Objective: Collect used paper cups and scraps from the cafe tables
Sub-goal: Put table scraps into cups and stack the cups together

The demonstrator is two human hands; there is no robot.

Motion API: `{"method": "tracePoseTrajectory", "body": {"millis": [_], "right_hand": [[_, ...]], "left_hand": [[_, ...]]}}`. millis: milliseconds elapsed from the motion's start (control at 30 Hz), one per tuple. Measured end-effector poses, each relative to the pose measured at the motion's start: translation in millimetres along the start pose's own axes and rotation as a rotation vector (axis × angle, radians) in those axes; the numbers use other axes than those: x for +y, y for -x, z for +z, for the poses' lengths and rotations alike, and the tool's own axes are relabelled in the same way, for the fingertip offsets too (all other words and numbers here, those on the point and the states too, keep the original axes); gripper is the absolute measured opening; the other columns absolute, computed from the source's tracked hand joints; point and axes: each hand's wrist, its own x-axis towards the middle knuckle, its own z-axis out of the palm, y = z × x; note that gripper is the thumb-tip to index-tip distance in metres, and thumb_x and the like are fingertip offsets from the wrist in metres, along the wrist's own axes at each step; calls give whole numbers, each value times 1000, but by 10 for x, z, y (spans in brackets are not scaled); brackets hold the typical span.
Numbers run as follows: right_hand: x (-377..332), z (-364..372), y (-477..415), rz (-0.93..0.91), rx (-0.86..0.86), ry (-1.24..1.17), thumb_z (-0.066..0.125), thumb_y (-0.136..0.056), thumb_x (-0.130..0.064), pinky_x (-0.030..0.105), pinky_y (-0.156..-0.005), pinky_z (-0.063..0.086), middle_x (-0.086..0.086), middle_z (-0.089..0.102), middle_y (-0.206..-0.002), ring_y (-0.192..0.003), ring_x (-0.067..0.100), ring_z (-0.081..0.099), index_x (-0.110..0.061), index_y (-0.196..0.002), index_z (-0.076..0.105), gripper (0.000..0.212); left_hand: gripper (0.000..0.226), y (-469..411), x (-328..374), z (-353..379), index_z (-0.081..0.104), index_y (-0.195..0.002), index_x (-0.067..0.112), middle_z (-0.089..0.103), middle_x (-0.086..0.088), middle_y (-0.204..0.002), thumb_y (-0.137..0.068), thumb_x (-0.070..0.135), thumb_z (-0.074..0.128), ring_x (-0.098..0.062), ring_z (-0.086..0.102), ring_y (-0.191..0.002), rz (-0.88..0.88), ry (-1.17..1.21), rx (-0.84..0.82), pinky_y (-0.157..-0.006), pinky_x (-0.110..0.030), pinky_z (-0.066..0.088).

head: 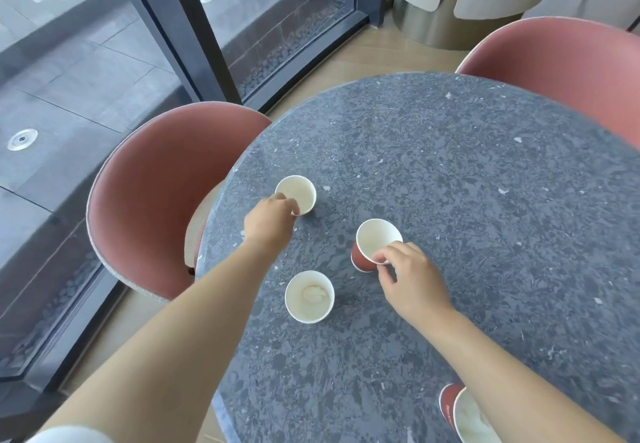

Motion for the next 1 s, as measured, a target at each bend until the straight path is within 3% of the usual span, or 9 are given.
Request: {"method": "tracePoseTrajectory", "body": {"millis": [467,633,733,833,1000], "right_hand": [[381,-633,619,39,149,-23,64,-74,3,25,-63,39,0,64,-77,-76,23,55,-11,-79,64,15],[497,-824,789,3,167,-6,64,-74,2,23,-60,36,-1,64,-78,-75,22,55,-12,-79,63,15],[480,-910,816,-46,182,-27,64,-76,-1,23,-61,36,-3,63,-79,-77,20,54,-14,-80,62,14],[421,-967,833,-124,193,-58,65,-75,0,21,-64,38,-3,64,-80,-79,19,55,-13,-81,63,15],[303,-883,822,-256,133,-121,64,-73,5,21,-68,39,0,66,-81,-81,23,58,-10,-79,65,17]], "left_hand": [[23,1049,1026,226,63,-109,27,60,4,-115,-91,24,51,-22,54,-107,322,74,-34,-78,-39,51],[24,1357,1185,410,64,-107,35,59,8,-115,-92,24,49,-19,53,-109,306,-7,-106,-72,-31,46],[26,1483,1190,440,63,-111,36,57,10,-120,-93,23,49,-17,51,-113,265,-5,-126,-80,-33,49],[29,1584,1174,405,59,-118,33,53,9,-126,-91,25,52,-17,49,-116,214,25,-83,-86,-35,48],[26,1721,1041,277,59,-114,31,54,9,-122,-88,26,56,-16,50,-114,127,90,-2,-77,-29,45]]}}
